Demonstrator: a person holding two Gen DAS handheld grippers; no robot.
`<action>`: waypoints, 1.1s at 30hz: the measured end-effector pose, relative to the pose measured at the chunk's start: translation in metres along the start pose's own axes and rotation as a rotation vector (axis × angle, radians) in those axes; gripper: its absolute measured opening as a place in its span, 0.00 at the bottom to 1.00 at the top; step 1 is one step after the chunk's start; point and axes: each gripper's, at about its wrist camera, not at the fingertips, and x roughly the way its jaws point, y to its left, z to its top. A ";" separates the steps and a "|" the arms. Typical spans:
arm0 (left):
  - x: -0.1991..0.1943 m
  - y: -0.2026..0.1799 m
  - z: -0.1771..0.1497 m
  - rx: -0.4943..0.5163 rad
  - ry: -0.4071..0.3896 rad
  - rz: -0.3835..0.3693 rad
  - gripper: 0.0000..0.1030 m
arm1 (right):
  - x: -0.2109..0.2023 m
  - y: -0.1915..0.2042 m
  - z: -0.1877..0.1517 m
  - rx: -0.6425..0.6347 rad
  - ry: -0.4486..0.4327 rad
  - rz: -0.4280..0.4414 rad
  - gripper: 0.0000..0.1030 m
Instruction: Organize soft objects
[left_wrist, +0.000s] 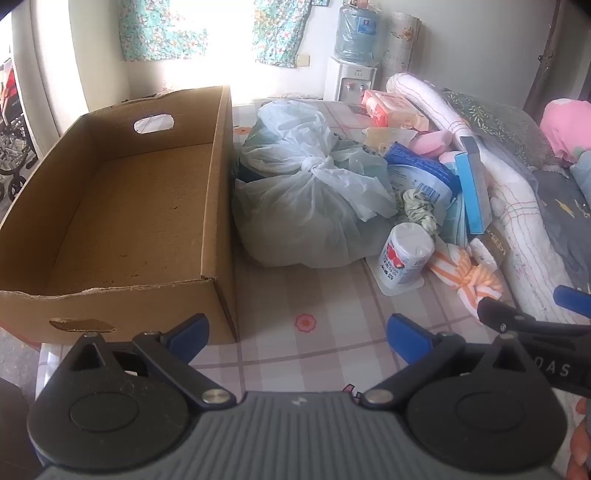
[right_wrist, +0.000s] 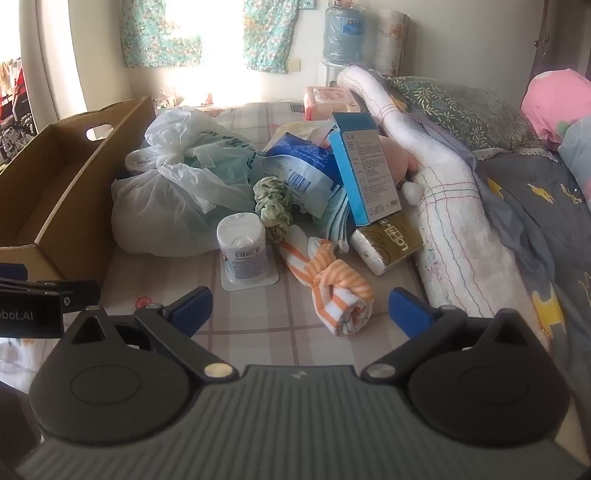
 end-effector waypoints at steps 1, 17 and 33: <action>0.000 0.000 -0.001 0.001 0.001 0.000 1.00 | 0.000 0.000 0.000 0.001 -0.002 0.000 0.99; -0.004 -0.005 0.002 0.023 0.007 -0.029 0.99 | -0.005 -0.003 0.011 0.004 0.000 0.001 0.99; 0.007 -0.016 0.003 0.058 0.038 -0.066 0.99 | -0.005 -0.012 0.004 0.022 -0.003 -0.023 0.99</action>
